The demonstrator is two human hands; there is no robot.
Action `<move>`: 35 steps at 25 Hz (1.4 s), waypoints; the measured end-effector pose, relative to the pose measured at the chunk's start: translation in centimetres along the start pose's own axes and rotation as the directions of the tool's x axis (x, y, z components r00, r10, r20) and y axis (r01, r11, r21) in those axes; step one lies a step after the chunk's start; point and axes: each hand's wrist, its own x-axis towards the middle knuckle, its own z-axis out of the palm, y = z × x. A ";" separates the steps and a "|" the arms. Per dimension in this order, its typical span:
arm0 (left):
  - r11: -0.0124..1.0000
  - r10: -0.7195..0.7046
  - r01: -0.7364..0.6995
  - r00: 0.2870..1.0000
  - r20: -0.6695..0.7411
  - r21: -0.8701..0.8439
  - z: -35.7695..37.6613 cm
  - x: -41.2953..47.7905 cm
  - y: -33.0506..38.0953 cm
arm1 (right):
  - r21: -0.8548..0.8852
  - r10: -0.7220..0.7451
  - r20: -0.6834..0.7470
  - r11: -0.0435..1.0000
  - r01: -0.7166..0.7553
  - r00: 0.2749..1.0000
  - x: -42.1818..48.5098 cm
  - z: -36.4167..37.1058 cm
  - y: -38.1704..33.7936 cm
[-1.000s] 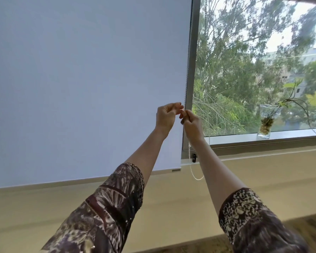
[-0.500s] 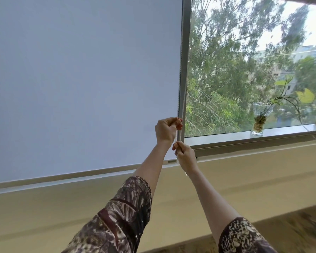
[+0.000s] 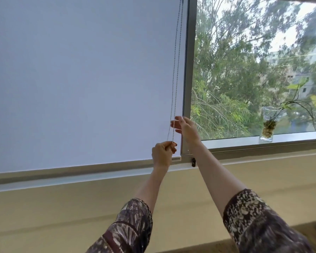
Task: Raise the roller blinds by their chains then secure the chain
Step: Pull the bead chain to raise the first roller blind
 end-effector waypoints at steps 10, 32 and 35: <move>0.996 -0.086 0.081 0.971 0.223 0.029 0.4 0.9 -1.2 | -0.073 -0.259 -0.118 0.965 0.251 0.959 3.6 2.7 -4.0; 0.942 0.054 -0.040 0.998 0.031 -0.335 2.4 8.8 12.3 | -0.476 -0.034 0.110 0.876 0.083 0.993 -2.6 -2.3 8.7; 0.974 0.041 -0.037 0.999 0.014 -0.223 2.8 6.9 8.7 | -0.550 0.145 0.153 0.835 -0.037 0.978 -3.6 -3.2 10.5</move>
